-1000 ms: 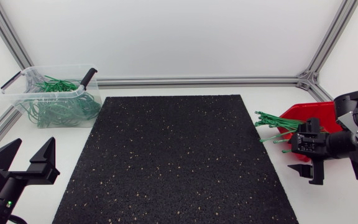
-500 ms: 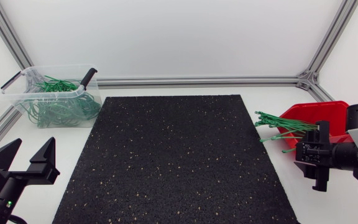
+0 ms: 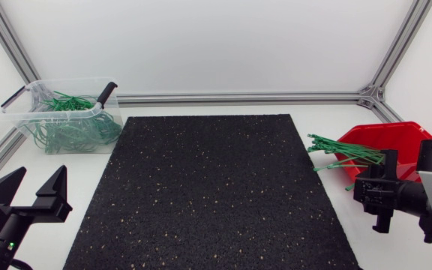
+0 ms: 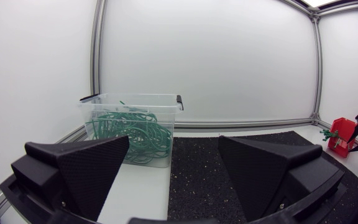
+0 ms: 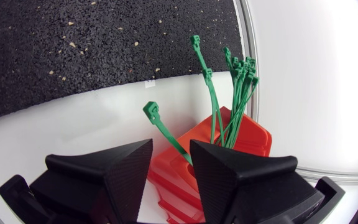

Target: Take a green cable tie from the red box, thread the tail through the head to close it, then place it in the transparent bin on the left.

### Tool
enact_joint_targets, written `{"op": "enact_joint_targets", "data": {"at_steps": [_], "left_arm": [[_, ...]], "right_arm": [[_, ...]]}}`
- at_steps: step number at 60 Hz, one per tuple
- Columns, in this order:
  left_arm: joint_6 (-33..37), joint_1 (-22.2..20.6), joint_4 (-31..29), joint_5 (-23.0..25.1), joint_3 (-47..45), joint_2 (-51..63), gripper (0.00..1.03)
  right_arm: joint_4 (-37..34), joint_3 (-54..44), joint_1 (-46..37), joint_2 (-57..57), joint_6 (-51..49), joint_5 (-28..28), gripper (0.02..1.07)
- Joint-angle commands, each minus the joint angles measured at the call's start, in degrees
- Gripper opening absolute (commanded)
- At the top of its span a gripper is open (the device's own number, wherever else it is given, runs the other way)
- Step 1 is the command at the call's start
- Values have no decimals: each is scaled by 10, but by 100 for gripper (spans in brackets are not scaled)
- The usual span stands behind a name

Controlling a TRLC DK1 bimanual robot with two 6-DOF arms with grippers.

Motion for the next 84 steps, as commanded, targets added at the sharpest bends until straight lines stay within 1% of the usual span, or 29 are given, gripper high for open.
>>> {"op": "enact_joint_targets", "data": {"at_steps": [1,2,7,10,17,27,29,44,48,55,57,61,64,75,79,84], "left_arm": [[-6,0,-12,-3,-23,-2,100],[-6,0,-12,-3,-23,-2,100],[-6,0,-12,-3,-23,-2,100],[-6,0,-12,-3,-23,-2,100],[-6,1,-12,-3,-23,-2,100],[-6,2,-12,-3,-23,-2,100],[-6,2,-12,-3,-23,-2,100],[-6,4,-11,-3,-23,-2,100],[-6,4,-11,-3,-23,-2,100],[-6,5,-12,-3,-23,-2,100],[-6,5,-11,-3,-23,-2,100],[-6,4,-12,-3,-23,-2,100],[-6,4,-11,-3,-23,-2,100],[-6,4,-11,-3,-23,-2,100],[-6,4,-11,-3,-23,-2,100],[-6,4,-11,-3,-23,-2,100]], "right_arm": [[14,-13,2,-1,-19,4,48],[15,-13,2,-1,-20,4,47],[19,-15,1,-1,-31,1,35],[19,-15,1,0,-35,-2,32],[20,-13,1,1,-38,-3,30],[26,-9,0,1,-41,-5,29],[27,-9,1,1,-43,-6,26],[29,-7,-1,15,-48,-9,25],[34,-8,-1,17,-49,-10,22],[43,-11,-5,18,-55,-13,22],[43,-11,-5,16,-59,-19,16],[45,-11,-9,15,-63,-24,14],[47,-12,-9,12,-64,-29,8],[44,-3,-11,11,-61,-26,8],[29,7,-11,5,-57,-25,8],[-7,25,-9,-12,-42,-23,8]]}}
